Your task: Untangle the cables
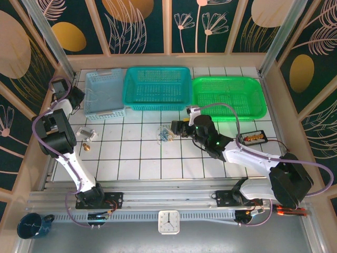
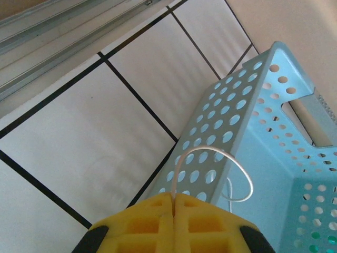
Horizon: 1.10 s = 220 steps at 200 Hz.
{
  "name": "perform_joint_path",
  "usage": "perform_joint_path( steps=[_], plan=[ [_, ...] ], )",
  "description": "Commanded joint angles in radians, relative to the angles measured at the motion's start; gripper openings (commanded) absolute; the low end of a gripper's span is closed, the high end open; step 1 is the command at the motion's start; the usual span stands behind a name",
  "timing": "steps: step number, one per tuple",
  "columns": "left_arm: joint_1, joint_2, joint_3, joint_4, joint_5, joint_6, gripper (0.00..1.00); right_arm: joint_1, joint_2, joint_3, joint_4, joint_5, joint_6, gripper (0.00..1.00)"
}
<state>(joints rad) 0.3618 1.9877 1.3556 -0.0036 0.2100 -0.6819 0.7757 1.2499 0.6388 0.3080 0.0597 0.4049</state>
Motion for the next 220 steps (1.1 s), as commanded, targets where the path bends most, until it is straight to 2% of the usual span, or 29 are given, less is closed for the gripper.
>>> perform_joint_path(
  steps=[1, 53, 84, 125, 176, 198, 220],
  plan=[
    [0.008, -0.007, 0.039, 0.004, 0.037, 0.002, 0.0, -0.007, -0.006, 0.008, 0.005, 0.02, -0.011, 0.67],
    [-0.01, -0.036, 0.059, 0.085, 0.209, -0.081, 0.0, -0.009, 0.025, 0.025, 0.014, 0.002, -0.014, 0.66],
    [-0.071, -0.032, 0.093, 0.089, 0.235, -0.078, 0.0, -0.009, 0.04, 0.036, 0.013, -0.004, -0.013, 0.67],
    [-0.148, -0.006, 0.093, 0.063, 0.149, -0.031, 0.0, -0.009, 0.04, 0.041, 0.008, -0.009, -0.003, 0.66],
    [-0.164, -0.025, -0.031, 0.037, -0.035, 0.045, 0.0, -0.009, 0.024, 0.044, -0.003, -0.014, 0.01, 0.67],
    [-0.163, -0.051, -0.067, 0.052, -0.034, 0.057, 0.3, -0.008, 0.025, 0.054, -0.007, -0.024, 0.011, 0.67],
    [-0.164, -0.074, -0.065, 0.051, -0.007, 0.062, 0.52, -0.007, 0.032, 0.066, -0.008, -0.033, 0.014, 0.66]
  ],
)
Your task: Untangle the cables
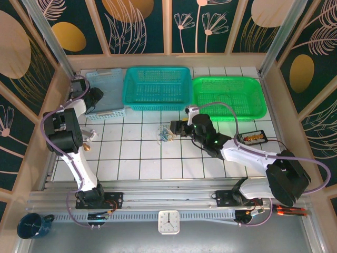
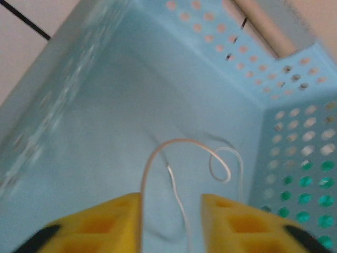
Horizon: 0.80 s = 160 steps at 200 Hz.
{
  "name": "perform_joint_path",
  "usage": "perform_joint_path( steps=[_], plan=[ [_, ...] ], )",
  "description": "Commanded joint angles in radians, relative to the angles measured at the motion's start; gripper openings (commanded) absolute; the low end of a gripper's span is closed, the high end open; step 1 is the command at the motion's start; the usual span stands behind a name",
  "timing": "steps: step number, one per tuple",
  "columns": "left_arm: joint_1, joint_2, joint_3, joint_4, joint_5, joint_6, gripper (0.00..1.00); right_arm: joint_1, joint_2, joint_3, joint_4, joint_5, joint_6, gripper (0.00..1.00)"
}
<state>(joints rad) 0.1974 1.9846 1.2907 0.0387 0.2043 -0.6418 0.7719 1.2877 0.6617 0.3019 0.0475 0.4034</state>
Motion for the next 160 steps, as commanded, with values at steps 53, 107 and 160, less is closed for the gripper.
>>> perform_joint_path(
  steps=[53, 107, 160],
  plan=[
    [0.0, -0.148, 0.052, -0.011, 0.096, 0.016, 0.82, -0.002, 0.015, 0.057, -0.007, -0.026, 0.025, 0.66],
    [-0.004, -0.26, 0.06, -0.023, 0.157, 0.007, 0.99, -0.002, 0.052, 0.092, -0.055, -0.02, 0.005, 0.66],
    [-0.098, -0.49, -0.128, 0.096, 0.217, -0.05, 0.99, -0.013, 0.156, 0.167, -0.143, -0.026, -0.016, 0.66]
  ],
)
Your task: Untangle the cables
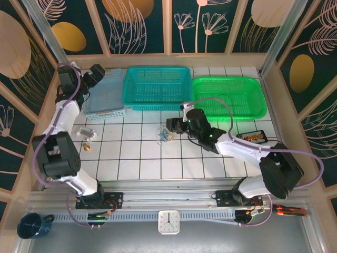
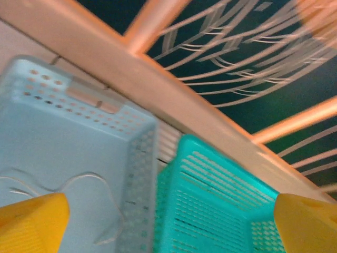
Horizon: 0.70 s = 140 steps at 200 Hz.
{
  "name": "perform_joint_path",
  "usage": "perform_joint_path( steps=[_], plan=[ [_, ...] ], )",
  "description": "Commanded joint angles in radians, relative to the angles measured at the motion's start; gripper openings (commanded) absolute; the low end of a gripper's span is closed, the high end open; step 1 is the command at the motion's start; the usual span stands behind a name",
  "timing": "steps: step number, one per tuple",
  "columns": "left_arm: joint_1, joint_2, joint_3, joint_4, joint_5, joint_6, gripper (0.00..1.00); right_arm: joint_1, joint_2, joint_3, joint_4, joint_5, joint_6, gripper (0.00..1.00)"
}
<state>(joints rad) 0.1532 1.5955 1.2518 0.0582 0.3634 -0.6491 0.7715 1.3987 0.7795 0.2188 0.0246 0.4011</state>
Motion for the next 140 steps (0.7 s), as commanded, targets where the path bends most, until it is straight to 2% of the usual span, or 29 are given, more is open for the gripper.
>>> perform_joint_path(
  steps=[1, 45, 81, 112, 140],
  plan=[
    [-0.057, -0.105, -0.095, 0.081, 0.058, -0.044, 0.99, -0.013, 0.045, 0.05, -0.06, -0.017, -0.013, 0.66],
    [-0.206, -0.302, -0.341, 0.214, 0.032, -0.128, 0.99, -0.057, 0.071, 0.019, -0.057, -0.078, 0.044, 0.65],
    [-0.352, -0.432, -0.529, 0.294, -0.066, -0.184, 0.99, -0.106, 0.027, -0.037, -0.056, -0.109, 0.098, 0.65],
    [-0.507, -0.479, -0.645, 0.344, -0.182, -0.219, 0.99, -0.119, -0.003, -0.075, -0.062, -0.129, 0.138, 0.64],
    [-0.637, -0.455, -0.714, 0.405, -0.257, -0.258, 0.99, -0.12, -0.012, -0.105, -0.057, -0.133, 0.192, 0.63]
  ],
)
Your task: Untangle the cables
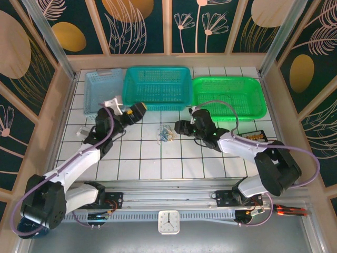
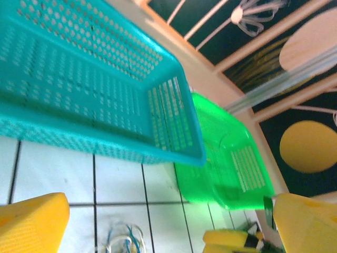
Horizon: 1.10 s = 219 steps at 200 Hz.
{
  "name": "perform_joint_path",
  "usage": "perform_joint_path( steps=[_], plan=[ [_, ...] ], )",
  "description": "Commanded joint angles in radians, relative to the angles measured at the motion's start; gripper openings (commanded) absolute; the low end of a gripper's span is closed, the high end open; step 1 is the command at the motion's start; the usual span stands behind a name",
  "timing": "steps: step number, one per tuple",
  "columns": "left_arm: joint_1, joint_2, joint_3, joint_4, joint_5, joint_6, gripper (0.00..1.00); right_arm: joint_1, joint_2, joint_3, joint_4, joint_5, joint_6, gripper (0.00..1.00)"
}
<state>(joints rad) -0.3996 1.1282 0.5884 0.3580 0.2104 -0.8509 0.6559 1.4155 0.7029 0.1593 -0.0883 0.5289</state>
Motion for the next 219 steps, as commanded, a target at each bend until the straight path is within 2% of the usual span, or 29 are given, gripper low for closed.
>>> perform_joint_path(
  steps=[1, 24, 62, 84, 219],
  plan=[
    [-0.088, 0.013, -0.052, 0.108, -0.106, -0.058, 0.99, -0.005, -0.029, -0.03, 0.003, -0.02, 0.067, 0.63],
    [-0.157, 0.06, -0.071, 0.144, -0.141, -0.067, 0.99, -0.004, -0.027, -0.065, 0.043, -0.04, 0.114, 0.62],
    [-0.205, 0.128, -0.055, 0.142, -0.16, -0.048, 0.99, -0.004, 0.014, -0.107, 0.135, -0.101, 0.176, 0.58],
    [-0.209, 0.145, -0.054, 0.144, -0.159, -0.045, 0.99, -0.003, 0.037, -0.124, 0.187, -0.132, 0.209, 0.55],
    [-0.21, 0.145, -0.067, 0.156, -0.158, -0.047, 0.99, 0.026, 0.17, -0.127, 0.339, -0.222, 0.291, 0.5]
  ],
)
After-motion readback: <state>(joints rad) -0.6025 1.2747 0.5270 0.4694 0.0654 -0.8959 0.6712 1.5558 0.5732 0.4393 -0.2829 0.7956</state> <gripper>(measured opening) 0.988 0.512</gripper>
